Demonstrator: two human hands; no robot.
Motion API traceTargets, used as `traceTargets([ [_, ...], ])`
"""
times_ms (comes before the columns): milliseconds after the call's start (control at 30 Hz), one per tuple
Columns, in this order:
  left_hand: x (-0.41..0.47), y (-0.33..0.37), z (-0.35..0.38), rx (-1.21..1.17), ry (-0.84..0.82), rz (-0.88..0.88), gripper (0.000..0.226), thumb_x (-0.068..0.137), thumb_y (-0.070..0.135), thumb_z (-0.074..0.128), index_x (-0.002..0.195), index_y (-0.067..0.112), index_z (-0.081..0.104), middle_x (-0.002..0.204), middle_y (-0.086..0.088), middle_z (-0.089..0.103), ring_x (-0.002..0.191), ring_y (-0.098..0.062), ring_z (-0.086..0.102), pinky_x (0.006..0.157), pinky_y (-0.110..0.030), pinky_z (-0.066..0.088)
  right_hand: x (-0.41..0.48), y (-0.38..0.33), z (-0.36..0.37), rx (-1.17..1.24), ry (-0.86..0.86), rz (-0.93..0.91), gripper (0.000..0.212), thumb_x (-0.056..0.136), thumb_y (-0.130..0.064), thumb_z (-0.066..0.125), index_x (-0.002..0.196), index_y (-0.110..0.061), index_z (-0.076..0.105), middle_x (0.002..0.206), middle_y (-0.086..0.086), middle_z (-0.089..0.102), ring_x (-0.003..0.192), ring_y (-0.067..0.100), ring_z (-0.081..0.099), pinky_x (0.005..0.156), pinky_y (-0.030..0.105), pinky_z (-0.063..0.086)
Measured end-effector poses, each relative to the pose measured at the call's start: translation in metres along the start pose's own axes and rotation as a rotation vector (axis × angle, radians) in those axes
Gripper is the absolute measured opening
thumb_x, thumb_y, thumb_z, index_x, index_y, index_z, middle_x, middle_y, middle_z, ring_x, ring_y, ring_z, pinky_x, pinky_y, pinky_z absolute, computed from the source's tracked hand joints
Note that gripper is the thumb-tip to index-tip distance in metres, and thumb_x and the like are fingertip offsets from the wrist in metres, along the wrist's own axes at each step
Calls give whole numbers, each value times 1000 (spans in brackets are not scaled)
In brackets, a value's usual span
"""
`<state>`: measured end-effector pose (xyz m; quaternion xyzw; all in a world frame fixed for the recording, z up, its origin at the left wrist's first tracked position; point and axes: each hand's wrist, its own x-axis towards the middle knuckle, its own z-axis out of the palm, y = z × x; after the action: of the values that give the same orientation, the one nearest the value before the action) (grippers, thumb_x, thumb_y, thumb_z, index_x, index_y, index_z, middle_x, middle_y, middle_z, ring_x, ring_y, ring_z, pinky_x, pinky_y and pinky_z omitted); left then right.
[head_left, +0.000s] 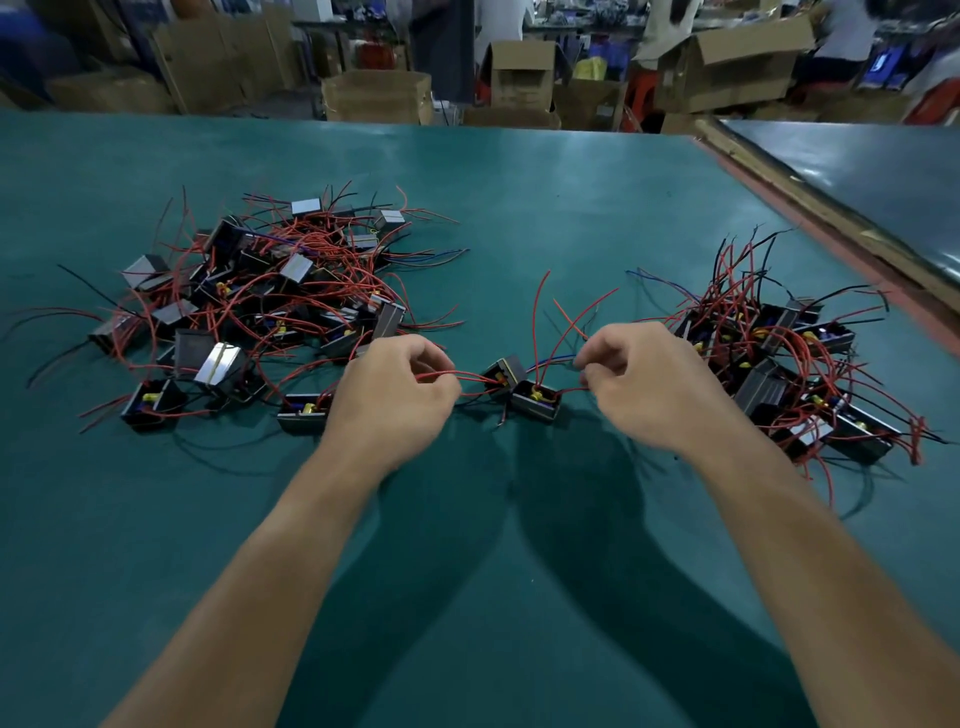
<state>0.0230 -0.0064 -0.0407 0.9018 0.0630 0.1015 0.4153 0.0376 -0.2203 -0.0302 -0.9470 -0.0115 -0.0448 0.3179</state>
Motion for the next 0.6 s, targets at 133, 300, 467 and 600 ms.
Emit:
traceTargets([
  [133,-2,4,-5,-109,-53,-27,14,83,13,65,71,19,71,65,7,72,54,-13,61,59,-29,51,1,3,-1,58,-75,-13,18,84,-14,58,75,-27,66,73,-7,73,77,17,70,73,29,54],
  [300,-5,17,-13,-574,-157,-157,10,91,14,63,84,14,71,77,0,76,57,-10,62,55,-22,46,-9,-7,-3,78,-401,-212,4,86,-21,69,84,-25,68,71,-10,74,61,11,69,61,25,52],
  [467,-7,19,-17,-693,-322,-2,32,84,23,67,115,15,64,101,-2,76,87,-8,65,77,-22,52,-13,-13,-2,196,-558,-243,18,93,-9,59,93,-22,72,78,-7,77,68,8,66,61,20,50],
  [600,-8,8,-4,41,-139,241,45,85,13,64,129,24,58,115,6,68,112,-15,57,98,-30,44,-14,-14,-4,285,-552,-231,31,95,3,51,93,-19,73,83,-1,78,84,14,73,64,19,54],
])
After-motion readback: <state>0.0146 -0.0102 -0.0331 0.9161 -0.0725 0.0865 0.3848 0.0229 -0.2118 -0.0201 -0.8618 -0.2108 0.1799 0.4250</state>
